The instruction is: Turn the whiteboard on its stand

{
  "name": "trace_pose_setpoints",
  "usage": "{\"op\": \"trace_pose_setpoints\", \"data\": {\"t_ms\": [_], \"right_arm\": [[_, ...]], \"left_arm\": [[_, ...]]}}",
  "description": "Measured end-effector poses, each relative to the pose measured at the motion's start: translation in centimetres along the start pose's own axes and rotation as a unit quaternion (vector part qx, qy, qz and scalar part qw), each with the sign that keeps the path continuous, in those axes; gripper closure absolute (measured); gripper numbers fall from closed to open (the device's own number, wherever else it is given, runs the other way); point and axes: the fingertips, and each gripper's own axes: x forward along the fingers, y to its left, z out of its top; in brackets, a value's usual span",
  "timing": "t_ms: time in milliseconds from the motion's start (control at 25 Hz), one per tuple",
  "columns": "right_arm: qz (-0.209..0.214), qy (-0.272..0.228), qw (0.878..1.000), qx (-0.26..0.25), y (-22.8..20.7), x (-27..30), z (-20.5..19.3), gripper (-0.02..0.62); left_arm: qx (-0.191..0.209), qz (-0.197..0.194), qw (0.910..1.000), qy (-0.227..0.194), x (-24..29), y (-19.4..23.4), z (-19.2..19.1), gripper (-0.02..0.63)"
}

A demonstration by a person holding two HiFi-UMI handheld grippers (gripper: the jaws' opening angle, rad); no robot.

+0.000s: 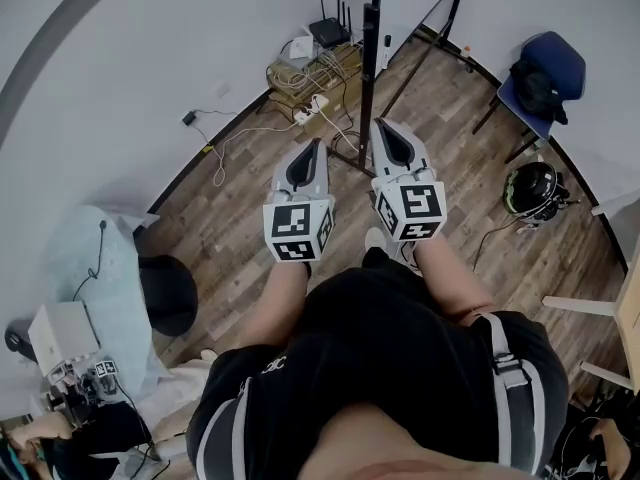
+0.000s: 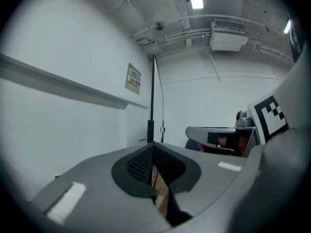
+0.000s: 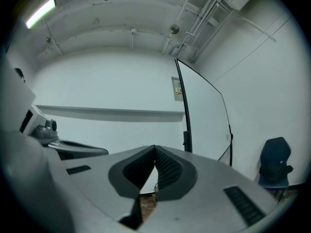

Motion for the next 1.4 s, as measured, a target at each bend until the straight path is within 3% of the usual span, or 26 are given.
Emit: {"op": "trace_pose_setpoints", "data": {"t_ms": [400,880,1120,1400], "right_arm": [[0.001,0.038,0.999,0.03,-7.7,7.6,-3.4,0.592],[0.015,0.062,0.997,0.036,-12.1,16.3,-5.8,0.592],[-0.023,0.041,0.998,0.032,-11.7,18.0,-5.6,0.592],[-0.124,0.039,0.991,0.003,-10.1,20.1,-6.1,0.592]], "left_arm": [[0.004,0.003,0.9994,0.035,10.5,0.3,-0.9,0.597],[0.003,0.015,0.9982,0.058,19.5,3.3,-1.6,0.597],[0.006,-0.038,0.9981,0.048,21.9,5.0,-1.1,0.597],[-0.002,-0.125,0.9916,0.031,22.9,9.1,-0.2,0.597]]}}
